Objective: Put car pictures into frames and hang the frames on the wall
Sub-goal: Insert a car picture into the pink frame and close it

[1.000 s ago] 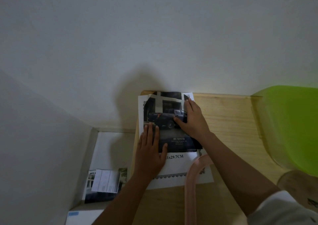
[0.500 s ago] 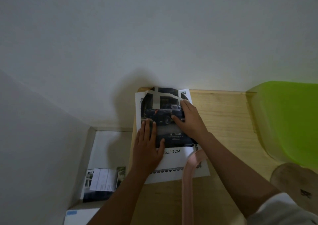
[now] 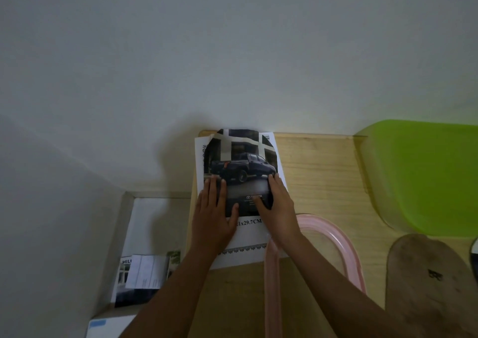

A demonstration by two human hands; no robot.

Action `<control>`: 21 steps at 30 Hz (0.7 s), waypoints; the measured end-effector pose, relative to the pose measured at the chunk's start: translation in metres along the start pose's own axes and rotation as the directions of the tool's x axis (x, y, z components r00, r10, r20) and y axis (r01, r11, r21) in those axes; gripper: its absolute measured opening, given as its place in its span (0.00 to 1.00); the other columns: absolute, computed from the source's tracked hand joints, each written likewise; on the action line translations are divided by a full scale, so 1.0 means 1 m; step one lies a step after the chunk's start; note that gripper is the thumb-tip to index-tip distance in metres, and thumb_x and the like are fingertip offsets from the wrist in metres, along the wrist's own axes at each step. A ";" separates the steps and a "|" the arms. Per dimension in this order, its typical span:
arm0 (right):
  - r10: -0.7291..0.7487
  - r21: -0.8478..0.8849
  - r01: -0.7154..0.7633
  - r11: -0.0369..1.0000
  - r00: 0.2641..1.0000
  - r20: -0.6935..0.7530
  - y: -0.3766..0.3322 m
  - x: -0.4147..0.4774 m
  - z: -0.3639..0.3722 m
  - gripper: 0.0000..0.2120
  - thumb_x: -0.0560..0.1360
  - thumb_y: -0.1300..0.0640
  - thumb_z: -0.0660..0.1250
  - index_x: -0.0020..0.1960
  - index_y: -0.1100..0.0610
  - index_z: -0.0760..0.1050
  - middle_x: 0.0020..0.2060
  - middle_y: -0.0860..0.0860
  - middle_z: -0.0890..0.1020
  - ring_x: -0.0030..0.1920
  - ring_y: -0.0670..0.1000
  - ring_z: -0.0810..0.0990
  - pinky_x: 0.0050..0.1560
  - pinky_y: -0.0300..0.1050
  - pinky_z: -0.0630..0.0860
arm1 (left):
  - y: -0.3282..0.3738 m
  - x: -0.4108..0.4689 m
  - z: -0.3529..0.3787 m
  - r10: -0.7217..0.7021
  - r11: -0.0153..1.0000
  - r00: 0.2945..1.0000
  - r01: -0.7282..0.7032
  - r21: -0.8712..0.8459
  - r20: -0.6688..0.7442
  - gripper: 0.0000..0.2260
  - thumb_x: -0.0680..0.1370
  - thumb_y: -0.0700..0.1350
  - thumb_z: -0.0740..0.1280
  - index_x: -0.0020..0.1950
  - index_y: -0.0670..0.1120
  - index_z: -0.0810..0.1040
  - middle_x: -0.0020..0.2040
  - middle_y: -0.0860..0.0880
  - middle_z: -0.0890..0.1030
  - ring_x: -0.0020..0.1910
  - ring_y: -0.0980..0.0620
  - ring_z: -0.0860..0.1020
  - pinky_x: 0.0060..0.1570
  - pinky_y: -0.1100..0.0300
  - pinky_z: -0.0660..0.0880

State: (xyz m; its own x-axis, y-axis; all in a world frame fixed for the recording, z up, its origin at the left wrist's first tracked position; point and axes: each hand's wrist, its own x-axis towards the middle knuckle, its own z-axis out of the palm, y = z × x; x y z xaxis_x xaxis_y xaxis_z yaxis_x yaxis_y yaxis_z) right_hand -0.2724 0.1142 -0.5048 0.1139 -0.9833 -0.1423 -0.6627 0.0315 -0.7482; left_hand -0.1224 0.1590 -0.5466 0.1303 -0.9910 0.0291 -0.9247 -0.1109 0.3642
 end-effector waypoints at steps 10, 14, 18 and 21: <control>0.162 0.210 -0.126 0.970 0.973 -0.164 -0.015 -0.012 0.008 0.24 0.71 0.60 0.69 0.66 0.57 0.70 0.60 0.54 0.77 0.63 0.53 0.74 0.64 0.53 0.73 | -0.002 0.000 0.000 0.005 1.000 1.000 -0.005 0.006 0.021 0.31 0.78 0.60 0.44 0.76 0.44 0.51 0.76 0.43 0.50 0.75 0.49 0.47 0.73 0.57 0.45; 0.209 0.280 -0.152 0.948 0.960 -0.186 -0.021 -0.015 -0.001 0.24 0.72 0.62 0.69 0.67 0.55 0.70 0.57 0.50 0.80 0.56 0.47 0.77 0.60 0.45 0.75 | -0.003 -0.001 0.000 0.014 1.000 1.000 -0.014 0.000 0.002 0.30 0.78 0.59 0.46 0.76 0.44 0.50 0.76 0.43 0.49 0.75 0.50 0.45 0.73 0.57 0.44; 0.180 0.266 -0.129 0.955 0.968 -0.177 -0.025 -0.018 -0.001 0.24 0.73 0.62 0.68 0.68 0.55 0.69 0.59 0.50 0.78 0.58 0.46 0.76 0.62 0.45 0.75 | -0.003 -0.002 -0.002 0.009 1.000 1.000 -0.009 -0.014 0.007 0.30 0.78 0.59 0.47 0.76 0.43 0.50 0.76 0.43 0.48 0.75 0.51 0.44 0.73 0.56 0.43; 0.146 0.243 -0.100 0.965 0.973 -0.178 -0.027 -0.021 0.001 0.24 0.74 0.62 0.66 0.69 0.55 0.67 0.61 0.50 0.78 0.59 0.47 0.76 0.63 0.46 0.74 | -0.003 -0.001 -0.002 0.005 1.000 1.000 -0.005 -0.016 0.016 0.30 0.78 0.59 0.48 0.76 0.43 0.50 0.76 0.43 0.48 0.75 0.50 0.45 0.72 0.59 0.40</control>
State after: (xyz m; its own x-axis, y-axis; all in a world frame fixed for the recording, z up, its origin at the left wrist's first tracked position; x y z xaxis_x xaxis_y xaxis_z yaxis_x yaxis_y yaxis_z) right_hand -0.2558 0.1341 -0.4820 -0.1175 -0.9842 -0.1322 -0.4708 0.1724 -0.8652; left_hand -0.1194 0.1605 -0.5455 0.1203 -0.9926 0.0163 -0.9196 -0.1052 0.3785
